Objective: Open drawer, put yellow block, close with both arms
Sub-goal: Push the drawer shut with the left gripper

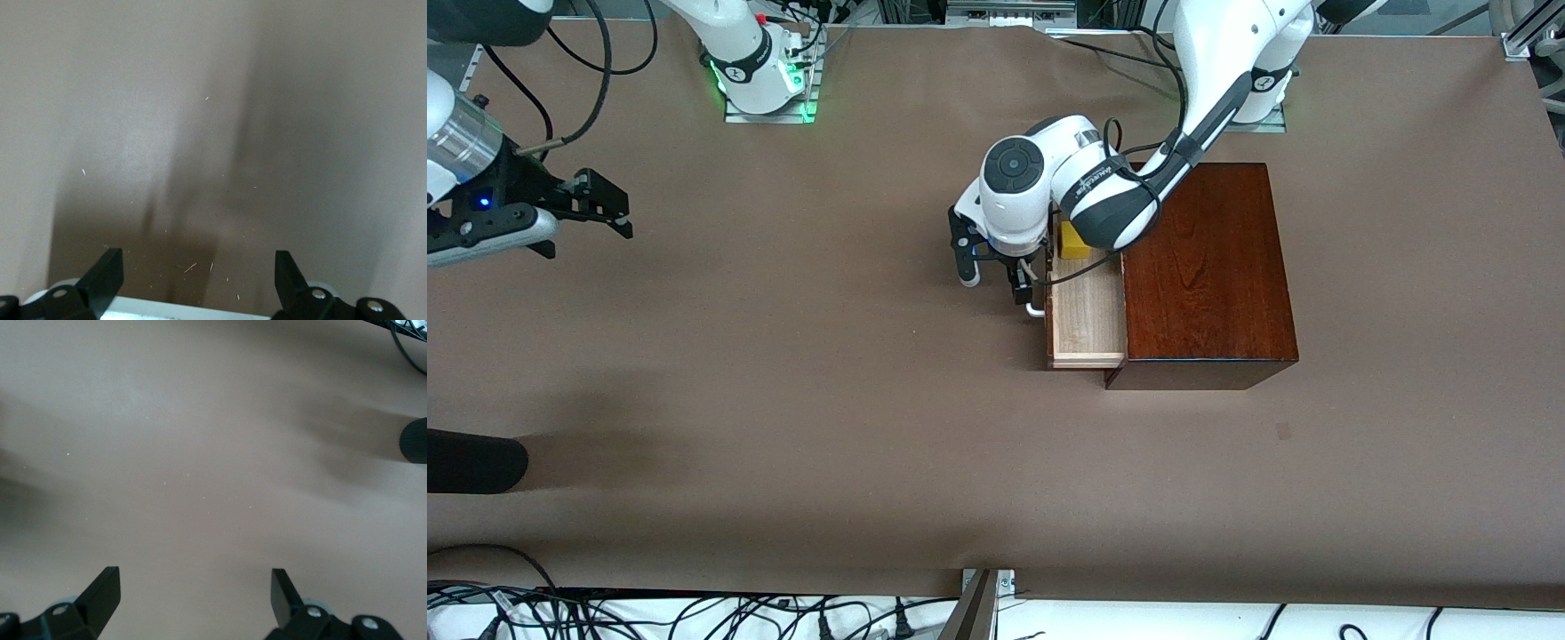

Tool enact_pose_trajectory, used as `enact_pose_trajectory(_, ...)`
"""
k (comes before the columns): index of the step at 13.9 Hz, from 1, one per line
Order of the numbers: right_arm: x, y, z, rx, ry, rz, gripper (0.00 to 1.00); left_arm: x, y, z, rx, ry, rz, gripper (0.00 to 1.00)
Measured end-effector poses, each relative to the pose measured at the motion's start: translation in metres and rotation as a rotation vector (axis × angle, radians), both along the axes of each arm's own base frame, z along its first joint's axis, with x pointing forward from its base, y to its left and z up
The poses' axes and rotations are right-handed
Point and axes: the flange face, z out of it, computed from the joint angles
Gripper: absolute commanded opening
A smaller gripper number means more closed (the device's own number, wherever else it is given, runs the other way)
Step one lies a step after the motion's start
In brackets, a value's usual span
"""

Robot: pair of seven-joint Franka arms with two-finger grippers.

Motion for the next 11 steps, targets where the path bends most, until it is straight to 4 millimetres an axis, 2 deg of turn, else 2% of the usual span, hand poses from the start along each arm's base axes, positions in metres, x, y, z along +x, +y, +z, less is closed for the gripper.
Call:
enact_pose_trajectory(4, -0.002, 0.000, 0.006, 0.000, 0.010, -0.001, 1.00, 0.005, 0.018, 0.000, 0.123, 0.025, -0.017, 1.00)
enact_pose_trajectory(11, -0.005, -0.001, 0.008, -0.003, 0.042, -0.003, 1.00, 0.016, 0.038, 0.005, 0.108, 0.082, -0.109, 1.00)
